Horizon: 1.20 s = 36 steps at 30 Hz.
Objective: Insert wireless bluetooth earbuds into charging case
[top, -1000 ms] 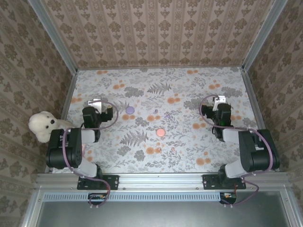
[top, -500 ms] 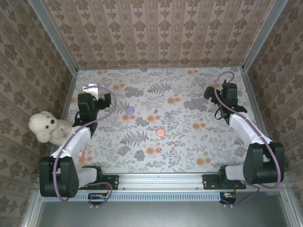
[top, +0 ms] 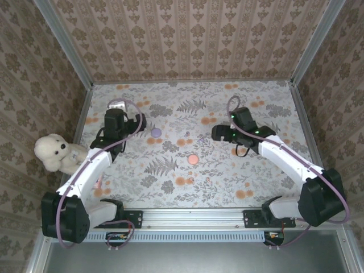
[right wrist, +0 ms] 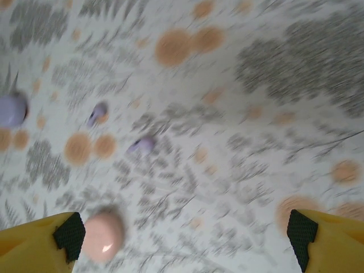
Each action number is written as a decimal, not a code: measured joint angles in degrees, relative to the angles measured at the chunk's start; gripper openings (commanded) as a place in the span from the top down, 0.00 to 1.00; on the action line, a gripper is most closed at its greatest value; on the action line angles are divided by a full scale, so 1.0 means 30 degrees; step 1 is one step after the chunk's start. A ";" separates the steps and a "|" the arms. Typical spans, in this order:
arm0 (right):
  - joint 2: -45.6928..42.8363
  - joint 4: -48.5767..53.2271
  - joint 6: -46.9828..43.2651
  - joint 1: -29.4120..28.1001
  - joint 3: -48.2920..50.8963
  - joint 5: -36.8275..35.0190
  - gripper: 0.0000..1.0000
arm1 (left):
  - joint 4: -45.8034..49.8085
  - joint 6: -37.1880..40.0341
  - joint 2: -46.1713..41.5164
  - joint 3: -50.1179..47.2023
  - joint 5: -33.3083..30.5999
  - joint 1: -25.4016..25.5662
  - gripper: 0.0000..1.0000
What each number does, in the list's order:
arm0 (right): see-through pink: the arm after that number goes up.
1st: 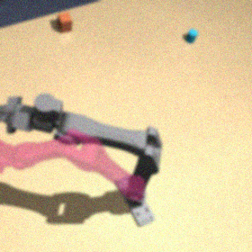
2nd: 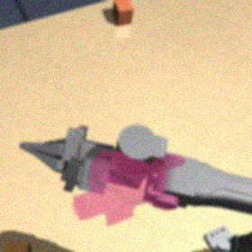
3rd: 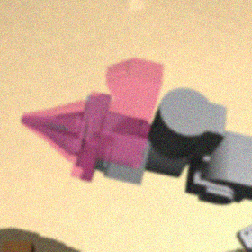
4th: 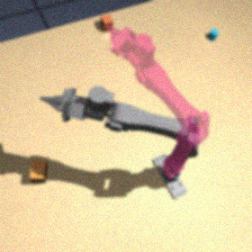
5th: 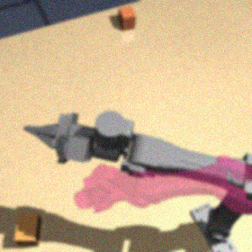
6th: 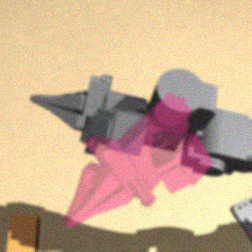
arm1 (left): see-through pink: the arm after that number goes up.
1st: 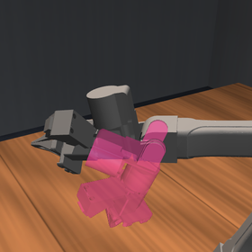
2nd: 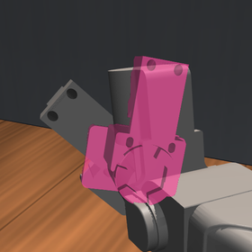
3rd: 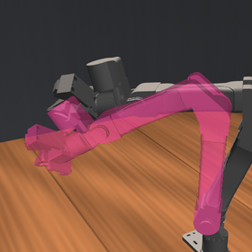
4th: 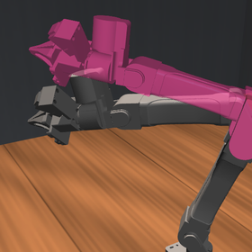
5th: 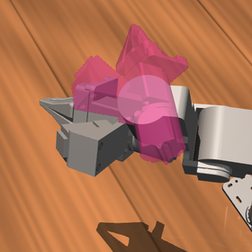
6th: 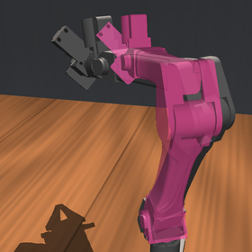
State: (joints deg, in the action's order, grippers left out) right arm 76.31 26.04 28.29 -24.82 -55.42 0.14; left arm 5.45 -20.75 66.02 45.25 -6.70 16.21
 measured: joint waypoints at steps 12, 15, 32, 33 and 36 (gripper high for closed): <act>0.6666 0.3636 0.2295 -0.5202 -0.4342 -0.0605 0.19 | 0.0270 -0.6921 0.0991 -0.2601 -0.0430 0.2222 0.00; 0.7868 0.4284 0.2594 -0.5748 -0.5406 -0.0612 0.19 | 0.0597 -0.7847 0.0648 -0.2754 -0.0721 0.2215 0.00; 1.1540 0.5843 0.3126 -0.6929 -0.7992 -0.1137 0.20 | 0.0648 -1.0528 -0.0925 -0.3905 0.0109 0.0561 0.00; 1.1679 0.5843 0.3162 -0.6943 -0.8051 -0.1209 0.20 | 0.0670 -1.0528 -0.0743 -0.3905 0.0226 0.0561 0.00; 1.2072 0.5843 0.3300 -0.7060 -0.8138 -0.1464 0.21 | 0.0678 -1.0535 -0.0466 -0.3905 0.0517 0.0561 0.00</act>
State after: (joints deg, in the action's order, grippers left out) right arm 112.53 43.57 38.20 -46.00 -79.83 -4.25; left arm 7.49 -52.36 64.62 33.54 -5.15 17.89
